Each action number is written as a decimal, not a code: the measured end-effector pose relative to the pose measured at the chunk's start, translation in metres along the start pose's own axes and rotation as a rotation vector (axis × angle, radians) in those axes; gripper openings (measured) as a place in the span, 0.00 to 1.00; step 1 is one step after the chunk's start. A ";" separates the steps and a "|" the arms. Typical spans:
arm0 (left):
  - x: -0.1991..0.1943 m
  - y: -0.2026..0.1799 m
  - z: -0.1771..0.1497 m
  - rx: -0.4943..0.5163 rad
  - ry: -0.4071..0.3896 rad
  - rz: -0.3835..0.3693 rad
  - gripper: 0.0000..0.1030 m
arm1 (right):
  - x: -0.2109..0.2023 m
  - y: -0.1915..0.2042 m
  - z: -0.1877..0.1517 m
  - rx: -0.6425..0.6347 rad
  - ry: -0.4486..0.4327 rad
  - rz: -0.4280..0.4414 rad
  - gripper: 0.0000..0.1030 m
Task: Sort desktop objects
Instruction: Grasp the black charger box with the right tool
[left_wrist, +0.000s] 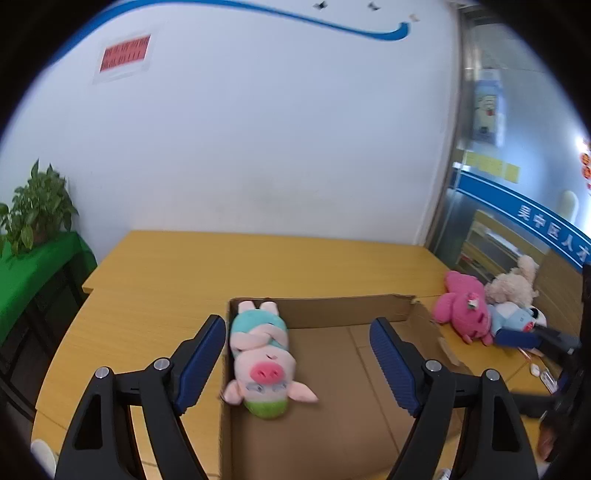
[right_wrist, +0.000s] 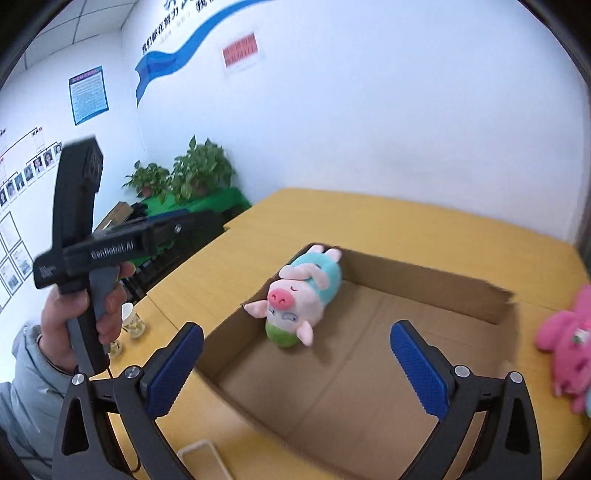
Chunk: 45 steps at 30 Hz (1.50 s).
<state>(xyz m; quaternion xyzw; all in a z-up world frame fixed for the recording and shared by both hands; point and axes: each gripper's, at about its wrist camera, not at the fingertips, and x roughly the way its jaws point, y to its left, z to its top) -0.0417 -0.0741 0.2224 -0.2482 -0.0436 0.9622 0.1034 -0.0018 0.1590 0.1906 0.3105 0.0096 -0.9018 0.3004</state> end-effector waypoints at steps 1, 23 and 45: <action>-0.006 -0.014 -0.007 0.014 -0.012 -0.004 0.80 | -0.019 -0.001 -0.003 0.006 -0.019 -0.016 1.00; -0.032 -0.147 -0.161 0.025 0.238 -0.235 0.81 | -0.115 -0.012 -0.177 0.089 0.002 -0.037 1.00; 0.017 -0.117 -0.234 -0.170 0.459 -0.397 0.78 | -0.014 -0.017 -0.251 0.343 0.123 0.191 0.46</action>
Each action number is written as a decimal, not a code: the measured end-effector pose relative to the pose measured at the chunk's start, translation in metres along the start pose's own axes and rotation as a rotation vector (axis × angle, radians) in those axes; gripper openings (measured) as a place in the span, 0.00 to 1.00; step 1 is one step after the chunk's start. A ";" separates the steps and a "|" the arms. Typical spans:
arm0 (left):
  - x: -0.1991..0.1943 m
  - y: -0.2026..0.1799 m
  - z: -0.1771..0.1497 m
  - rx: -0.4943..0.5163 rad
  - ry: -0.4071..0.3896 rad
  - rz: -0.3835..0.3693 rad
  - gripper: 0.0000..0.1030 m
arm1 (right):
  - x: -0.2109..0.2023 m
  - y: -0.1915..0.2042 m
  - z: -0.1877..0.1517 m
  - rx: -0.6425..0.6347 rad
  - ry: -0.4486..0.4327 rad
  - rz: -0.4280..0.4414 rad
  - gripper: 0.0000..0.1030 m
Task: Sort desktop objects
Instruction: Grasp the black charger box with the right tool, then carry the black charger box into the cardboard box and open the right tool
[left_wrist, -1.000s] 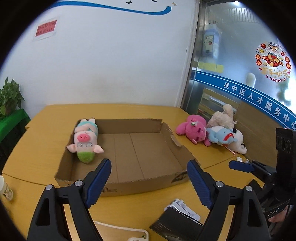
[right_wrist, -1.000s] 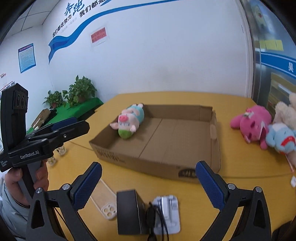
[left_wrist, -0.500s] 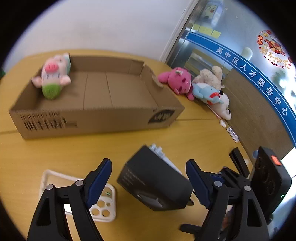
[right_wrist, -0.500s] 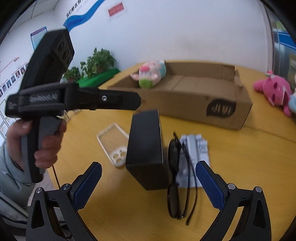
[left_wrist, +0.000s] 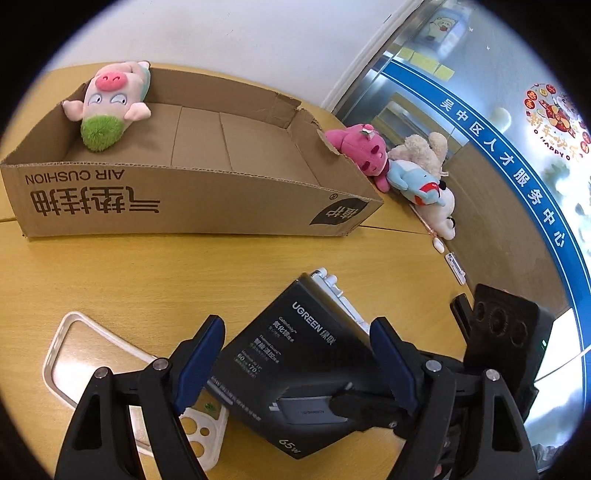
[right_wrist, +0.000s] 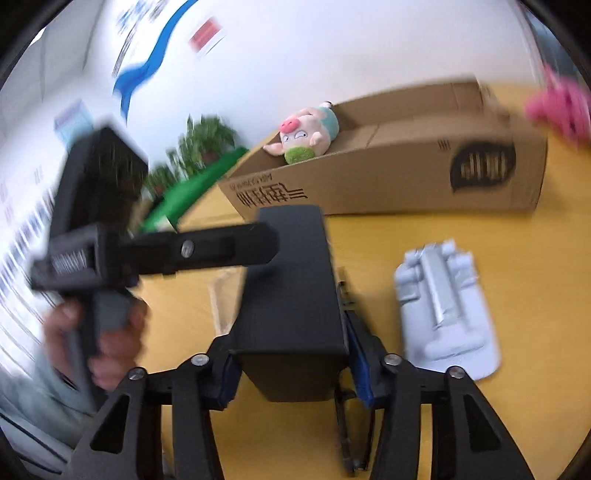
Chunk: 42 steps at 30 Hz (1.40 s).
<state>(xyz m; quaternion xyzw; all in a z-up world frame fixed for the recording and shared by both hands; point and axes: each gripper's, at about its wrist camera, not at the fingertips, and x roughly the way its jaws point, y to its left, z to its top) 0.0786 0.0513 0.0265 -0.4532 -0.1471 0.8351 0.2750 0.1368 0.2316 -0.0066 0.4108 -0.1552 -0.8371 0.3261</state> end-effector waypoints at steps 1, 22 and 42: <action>0.001 0.002 0.000 -0.004 0.002 -0.008 0.78 | 0.002 -0.009 -0.001 0.059 0.004 0.036 0.46; 0.025 0.036 -0.007 -0.267 0.076 -0.381 0.78 | -0.020 -0.092 0.014 0.552 -0.195 0.395 0.45; 0.005 0.038 0.071 -0.234 -0.051 -0.379 0.59 | -0.012 -0.085 0.082 0.463 -0.186 0.427 0.46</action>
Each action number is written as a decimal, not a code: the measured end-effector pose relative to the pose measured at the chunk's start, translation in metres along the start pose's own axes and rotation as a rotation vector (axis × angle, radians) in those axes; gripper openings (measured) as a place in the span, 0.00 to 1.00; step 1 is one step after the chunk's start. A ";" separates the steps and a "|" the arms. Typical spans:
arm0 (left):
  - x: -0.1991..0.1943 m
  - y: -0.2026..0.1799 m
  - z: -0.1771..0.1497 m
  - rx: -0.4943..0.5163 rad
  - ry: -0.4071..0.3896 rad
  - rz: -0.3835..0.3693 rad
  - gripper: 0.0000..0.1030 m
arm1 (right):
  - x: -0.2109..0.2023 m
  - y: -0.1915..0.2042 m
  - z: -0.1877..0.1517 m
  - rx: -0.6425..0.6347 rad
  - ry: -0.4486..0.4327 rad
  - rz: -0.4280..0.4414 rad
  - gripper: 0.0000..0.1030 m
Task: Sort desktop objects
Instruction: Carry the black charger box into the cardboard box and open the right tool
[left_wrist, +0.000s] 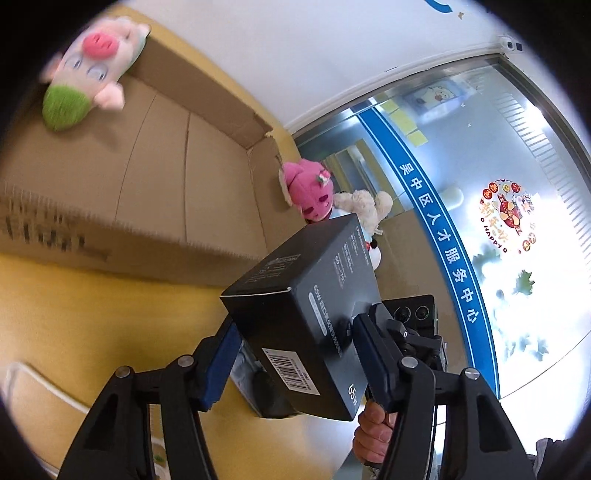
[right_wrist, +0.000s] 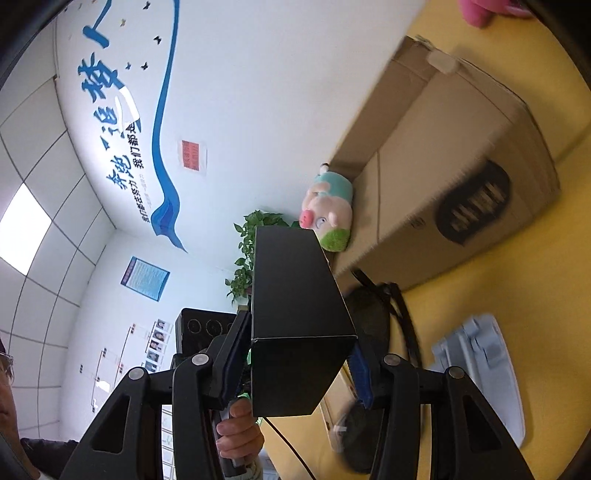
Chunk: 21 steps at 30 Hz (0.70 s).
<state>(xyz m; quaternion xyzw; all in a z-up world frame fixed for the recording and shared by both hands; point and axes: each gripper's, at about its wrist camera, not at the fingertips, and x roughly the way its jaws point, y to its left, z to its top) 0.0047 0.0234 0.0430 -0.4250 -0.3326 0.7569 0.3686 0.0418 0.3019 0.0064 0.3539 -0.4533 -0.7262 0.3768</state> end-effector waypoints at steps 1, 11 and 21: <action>-0.003 -0.003 0.006 0.013 -0.009 0.003 0.59 | 0.005 0.006 0.010 -0.015 0.005 0.004 0.46; -0.018 -0.018 0.064 0.082 -0.063 0.017 0.59 | 0.035 0.043 0.064 -0.111 0.008 0.018 0.49; -0.023 -0.028 0.151 0.125 -0.069 0.028 0.59 | 0.072 0.069 0.133 -0.158 -0.026 0.031 0.49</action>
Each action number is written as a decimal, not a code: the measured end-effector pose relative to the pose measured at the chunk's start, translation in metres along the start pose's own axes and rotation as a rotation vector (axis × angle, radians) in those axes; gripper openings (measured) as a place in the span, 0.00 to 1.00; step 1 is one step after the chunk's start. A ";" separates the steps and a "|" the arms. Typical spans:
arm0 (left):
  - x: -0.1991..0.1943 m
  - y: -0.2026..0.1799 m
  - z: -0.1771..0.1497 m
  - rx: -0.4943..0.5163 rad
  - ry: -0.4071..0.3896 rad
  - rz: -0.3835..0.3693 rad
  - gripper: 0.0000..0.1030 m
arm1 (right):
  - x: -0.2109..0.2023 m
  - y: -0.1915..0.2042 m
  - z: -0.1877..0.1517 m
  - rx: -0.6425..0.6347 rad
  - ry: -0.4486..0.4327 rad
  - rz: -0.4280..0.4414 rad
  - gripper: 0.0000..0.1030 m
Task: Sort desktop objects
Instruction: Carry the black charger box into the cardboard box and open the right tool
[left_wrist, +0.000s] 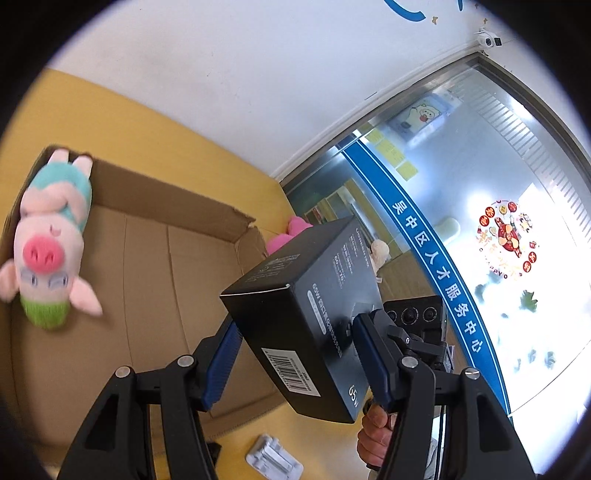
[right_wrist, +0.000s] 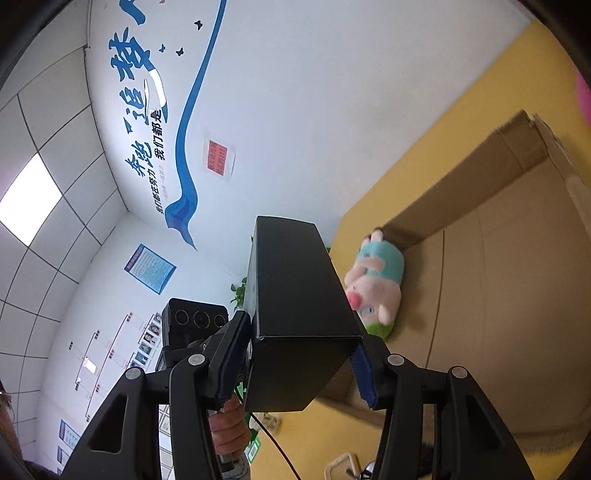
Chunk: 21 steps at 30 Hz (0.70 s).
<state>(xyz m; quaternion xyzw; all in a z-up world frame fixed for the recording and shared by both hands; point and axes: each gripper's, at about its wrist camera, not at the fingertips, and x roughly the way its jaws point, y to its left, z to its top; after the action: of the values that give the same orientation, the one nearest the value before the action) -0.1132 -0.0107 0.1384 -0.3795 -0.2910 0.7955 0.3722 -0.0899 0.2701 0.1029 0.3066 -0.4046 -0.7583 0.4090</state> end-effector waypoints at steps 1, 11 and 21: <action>0.001 0.002 0.009 -0.004 0.001 -0.001 0.59 | 0.006 -0.001 0.009 0.002 -0.006 -0.001 0.49; 0.044 0.078 0.071 -0.183 0.037 0.053 0.59 | 0.075 -0.077 0.076 0.183 -0.031 -0.022 0.48; 0.102 0.148 0.088 -0.334 0.121 0.220 0.59 | 0.127 -0.187 0.084 0.465 -0.055 -0.082 0.48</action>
<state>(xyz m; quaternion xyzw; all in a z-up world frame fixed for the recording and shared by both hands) -0.2848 -0.0262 0.0363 -0.5126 -0.3526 0.7478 0.2318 -0.2873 0.2534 -0.0351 0.3882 -0.5664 -0.6688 0.2851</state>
